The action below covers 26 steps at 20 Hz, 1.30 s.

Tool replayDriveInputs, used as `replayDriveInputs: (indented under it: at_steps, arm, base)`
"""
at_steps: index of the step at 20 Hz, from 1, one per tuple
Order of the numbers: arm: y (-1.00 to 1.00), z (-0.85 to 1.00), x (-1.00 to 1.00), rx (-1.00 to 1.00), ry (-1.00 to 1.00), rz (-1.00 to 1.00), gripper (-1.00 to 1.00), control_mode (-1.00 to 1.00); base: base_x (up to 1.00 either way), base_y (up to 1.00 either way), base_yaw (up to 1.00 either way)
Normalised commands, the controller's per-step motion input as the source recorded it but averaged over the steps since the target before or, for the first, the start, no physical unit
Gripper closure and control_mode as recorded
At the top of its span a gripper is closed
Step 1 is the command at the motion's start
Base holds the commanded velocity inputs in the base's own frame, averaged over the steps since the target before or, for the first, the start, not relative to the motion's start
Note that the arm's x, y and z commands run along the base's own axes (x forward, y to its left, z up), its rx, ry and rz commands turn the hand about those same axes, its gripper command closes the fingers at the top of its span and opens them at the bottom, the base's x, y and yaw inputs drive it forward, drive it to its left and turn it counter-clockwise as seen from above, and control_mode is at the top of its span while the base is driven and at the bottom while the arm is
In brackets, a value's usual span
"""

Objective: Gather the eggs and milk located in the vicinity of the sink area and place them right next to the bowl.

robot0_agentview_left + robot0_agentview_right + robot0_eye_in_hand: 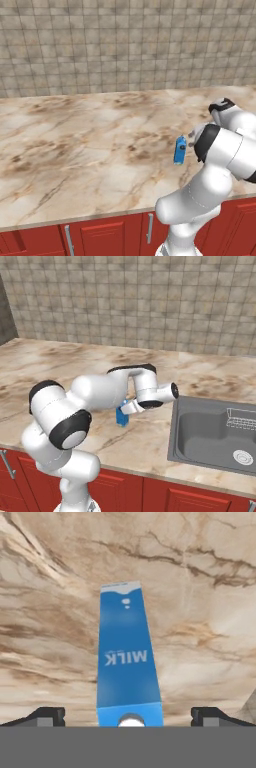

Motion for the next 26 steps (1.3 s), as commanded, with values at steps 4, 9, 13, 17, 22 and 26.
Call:
replayDriveInputs:
  at_steps: [4,9,13,17,22,26]
  arm:
    - [0.00,-0.16,0.04,0.01,0.00,-0.05,-1.00,-1.00]
    - [0.00,-0.13,0.00,0.00,0.00,-0.03,-1.00,-1.00]
    - [0.00,-0.04,0.01,0.01,0.00,-0.02,-1.00,-1.00]
    - [0.01,-0.01,0.06,0.02,0.00,0.00,-1.00,-1.00]
    - [0.10,-0.05,0.04,0.02,0.00,0.00,-1.00,-1.00]
    - [0.14,-0.09,0.00,0.00,0.00,0.00,-1.00,-1.00]
  base:
    - [0.00,0.00,0.00]
    - [0.00,0.00,0.00]
    - [0.00,0.00,0.00]
    - [0.00,0.00,0.00]
    - [0.00,0.00,0.00]
    - [0.00,0.00,0.00]
